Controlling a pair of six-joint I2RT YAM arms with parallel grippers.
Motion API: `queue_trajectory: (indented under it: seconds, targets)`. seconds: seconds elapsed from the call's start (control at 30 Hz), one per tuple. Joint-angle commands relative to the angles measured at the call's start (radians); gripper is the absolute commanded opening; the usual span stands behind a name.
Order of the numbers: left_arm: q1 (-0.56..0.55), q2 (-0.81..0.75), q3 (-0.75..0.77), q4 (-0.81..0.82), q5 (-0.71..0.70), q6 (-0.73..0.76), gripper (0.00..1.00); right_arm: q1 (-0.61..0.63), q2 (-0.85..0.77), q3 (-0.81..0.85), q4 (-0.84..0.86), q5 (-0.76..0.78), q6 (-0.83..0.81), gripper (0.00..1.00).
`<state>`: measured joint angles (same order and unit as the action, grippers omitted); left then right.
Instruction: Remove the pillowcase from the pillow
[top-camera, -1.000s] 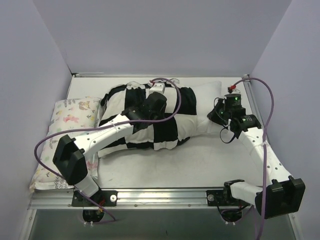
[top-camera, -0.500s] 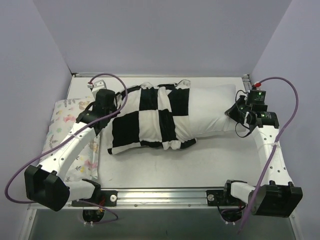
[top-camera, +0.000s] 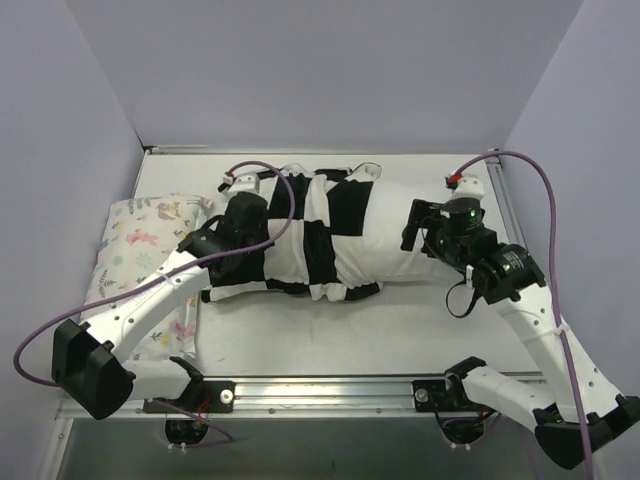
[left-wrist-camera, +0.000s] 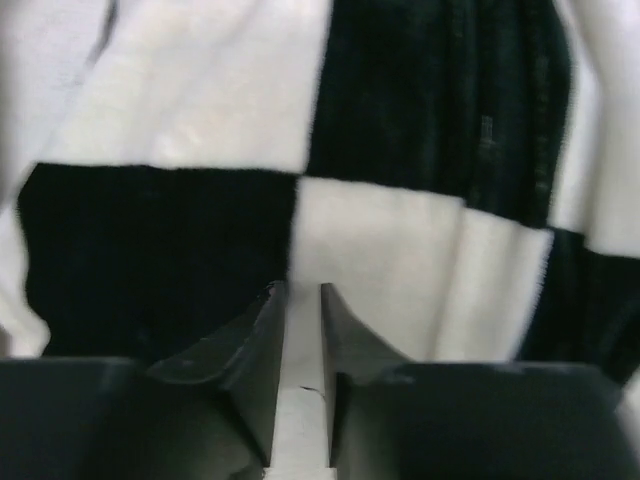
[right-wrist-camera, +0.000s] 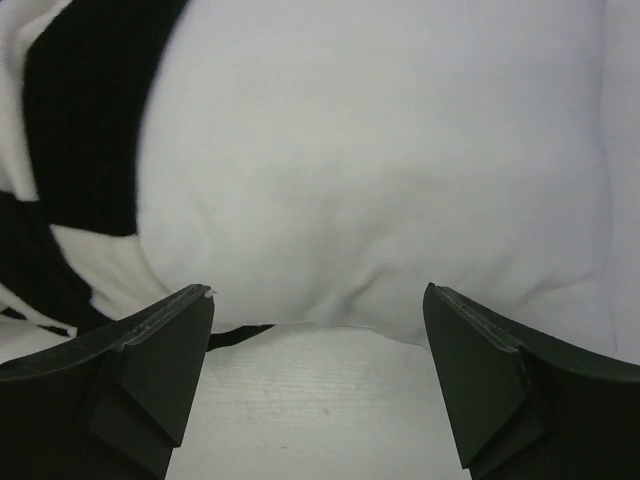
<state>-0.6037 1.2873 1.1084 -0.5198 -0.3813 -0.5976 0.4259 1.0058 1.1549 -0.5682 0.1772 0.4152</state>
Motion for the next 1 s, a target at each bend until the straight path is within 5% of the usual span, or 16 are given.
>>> queue_trajectory:
  seconds: [0.0,0.03,0.13,0.27,0.5,0.57,0.6,0.63,0.67,0.7,0.73,0.8,0.97]
  targets:
    - [-0.123,-0.055,0.048,0.040,0.001,0.013,0.34,0.121,-0.021,-0.029,-0.030,0.143,0.002,0.89]
    - [-0.205,-0.051,0.042,0.041,-0.037,-0.005,0.60,0.167,-0.016,-0.053,-0.010,0.151,0.005,0.93]
    - [-0.325,-0.028,0.001,0.053,-0.111,-0.068,0.80,0.230,0.016,-0.124,0.031,0.195,0.025,0.95]
    - [-0.490,0.007,-0.093,0.116,-0.215,-0.149,0.87,0.267,0.040,-0.208,0.126,0.225,0.020,1.00]
    - [-0.516,0.135,-0.173,0.322,-0.310,-0.168,0.89,0.238,0.149,-0.250,0.283,0.202,0.023,0.93]
    - [-0.512,0.150,-0.176,0.372,-0.333,-0.150,0.84,0.229,0.169,-0.251,0.310,0.197,0.027,0.81]
    - [-0.504,0.161,-0.168,0.371,-0.343,-0.145,0.71,0.218,0.177,-0.245,0.312,0.197,0.030,0.72]
    - [-0.484,0.167,-0.162,0.363,-0.350,-0.146,0.60,0.211,0.192,-0.236,0.314,0.197,0.033,0.49]
    - [-0.469,0.167,-0.154,0.347,-0.350,-0.148,0.48,0.202,0.200,-0.232,0.321,0.193,0.033,0.39]
    - [-0.455,0.162,-0.150,0.345,-0.350,-0.146,0.21,0.191,0.206,-0.225,0.323,0.183,0.031,0.31]
    - [-0.427,0.156,-0.150,0.345,-0.346,-0.143,0.11,0.169,0.218,-0.219,0.321,0.177,0.031,0.06]
    - [-0.400,0.124,-0.154,0.345,-0.340,-0.128,0.00,0.149,0.226,-0.204,0.321,0.174,0.030,0.00]
    - [-0.267,0.035,-0.153,0.244,-0.372,-0.102,0.00,0.085,0.189,-0.140,0.246,0.191,0.020,0.00]
